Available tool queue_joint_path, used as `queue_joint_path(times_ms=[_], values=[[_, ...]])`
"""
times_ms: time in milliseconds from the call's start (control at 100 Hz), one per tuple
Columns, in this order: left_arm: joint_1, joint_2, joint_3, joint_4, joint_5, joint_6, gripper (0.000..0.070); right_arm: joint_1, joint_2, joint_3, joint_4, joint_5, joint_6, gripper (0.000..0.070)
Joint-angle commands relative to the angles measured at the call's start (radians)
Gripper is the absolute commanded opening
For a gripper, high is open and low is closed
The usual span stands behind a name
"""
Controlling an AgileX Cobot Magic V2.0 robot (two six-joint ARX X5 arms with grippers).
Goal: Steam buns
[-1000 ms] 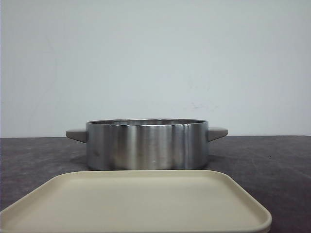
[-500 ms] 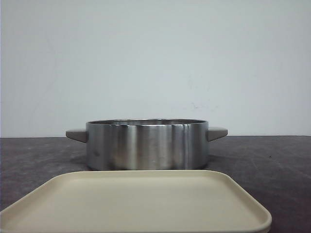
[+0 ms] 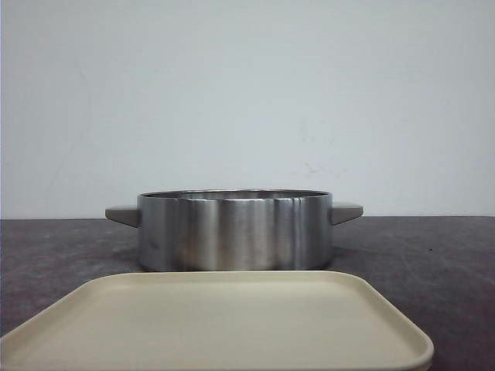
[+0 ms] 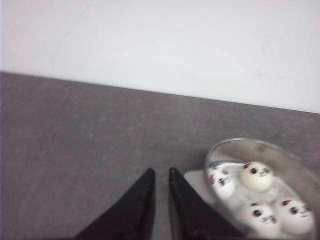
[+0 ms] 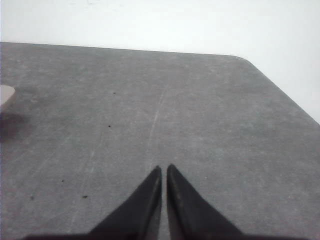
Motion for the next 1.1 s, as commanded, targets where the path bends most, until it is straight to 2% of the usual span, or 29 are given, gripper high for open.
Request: queue_joint_path(times_ms=[0,70,180,360,520,700,790,1090], values=[[0.037,-0.059,-0.108,0.040,0.008,0.015,0.0000,0.000,-0.002,-0.003,0.006,0.000,-0.008,0.0012],[0.080,-0.119,-0.203,0.075,0.018,0.016,0.0000,0.000,-0.002,-0.003,0.006,0.001,-0.008,0.0012],[0.149,-0.209,-0.339,0.140,0.078,0.018,0.0000,0.000,-0.002,-0.003,0.006,0.000,-0.008,0.0012],[0.208,-0.291,-0.480,0.250,0.085,0.050,0.0000,0.000,-0.002,-0.003,0.006,0.001,-0.008,0.0012],[0.232,-0.313,-0.534,0.251,0.084,0.108,0.0000,0.000,-0.002,-0.003,0.006,0.000,-0.008,0.0012],[0.237,-0.339,-0.586,0.242,0.099,0.112,0.0000,0.000,-0.002,-0.003,0.006,0.000,-0.008,0.0012],[0.237,-0.343,-0.586,0.248,0.112,0.152,0.0000,0.000,-0.002,-0.003,0.006,0.000,-0.008,0.0012],[0.266,-0.351,-0.586,0.242,0.121,0.165,0.0000,0.000,-0.002,-0.003,0.006,0.001,-0.008,0.0012]])
